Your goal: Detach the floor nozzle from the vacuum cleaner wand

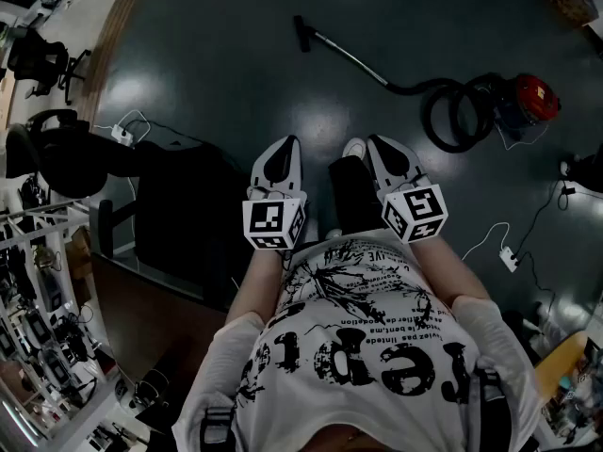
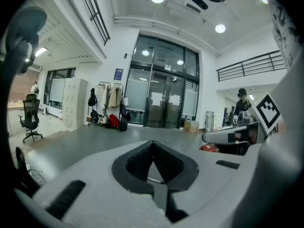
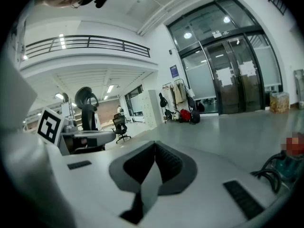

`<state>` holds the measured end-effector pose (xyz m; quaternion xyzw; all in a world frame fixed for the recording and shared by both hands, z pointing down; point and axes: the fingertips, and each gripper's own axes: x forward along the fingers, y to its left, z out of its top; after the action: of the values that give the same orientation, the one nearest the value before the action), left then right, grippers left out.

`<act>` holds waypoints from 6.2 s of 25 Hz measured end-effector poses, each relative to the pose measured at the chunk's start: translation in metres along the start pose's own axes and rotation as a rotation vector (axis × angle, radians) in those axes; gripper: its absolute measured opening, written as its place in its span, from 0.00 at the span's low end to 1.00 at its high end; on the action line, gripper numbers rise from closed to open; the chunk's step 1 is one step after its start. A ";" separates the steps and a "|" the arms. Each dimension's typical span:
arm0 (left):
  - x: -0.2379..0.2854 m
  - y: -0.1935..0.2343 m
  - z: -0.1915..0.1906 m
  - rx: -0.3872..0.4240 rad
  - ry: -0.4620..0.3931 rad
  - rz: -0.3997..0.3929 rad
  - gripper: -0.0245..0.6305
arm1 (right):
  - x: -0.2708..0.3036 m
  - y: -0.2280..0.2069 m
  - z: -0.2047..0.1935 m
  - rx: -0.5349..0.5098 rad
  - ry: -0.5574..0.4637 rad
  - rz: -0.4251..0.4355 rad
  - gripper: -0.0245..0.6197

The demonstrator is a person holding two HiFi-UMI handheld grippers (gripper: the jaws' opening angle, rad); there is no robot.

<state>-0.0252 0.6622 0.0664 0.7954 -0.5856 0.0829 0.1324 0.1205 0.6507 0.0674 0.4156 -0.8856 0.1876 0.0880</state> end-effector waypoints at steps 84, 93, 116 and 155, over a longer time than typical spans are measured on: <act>0.903 0.373 -0.654 -0.279 0.747 -0.363 0.76 | 0.832 -0.547 -0.544 -0.327 0.711 0.259 0.33; 0.910 0.354 -0.597 -0.488 0.695 -0.425 0.44 | 0.821 -0.553 -0.501 -0.308 0.660 0.269 0.33; 0.675 0.122 0.137 -0.243 0.435 -0.628 0.24 | 0.530 -0.411 0.120 -0.357 0.570 0.129 0.32; 0.561 0.094 0.194 -0.275 0.208 -0.507 0.23 | 0.423 -0.385 0.136 -0.397 0.532 0.008 0.32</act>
<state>0.0491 0.0660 0.0536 0.8779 -0.3575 0.0482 0.3148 0.1465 0.0732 0.1745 0.3233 -0.8525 0.1134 0.3949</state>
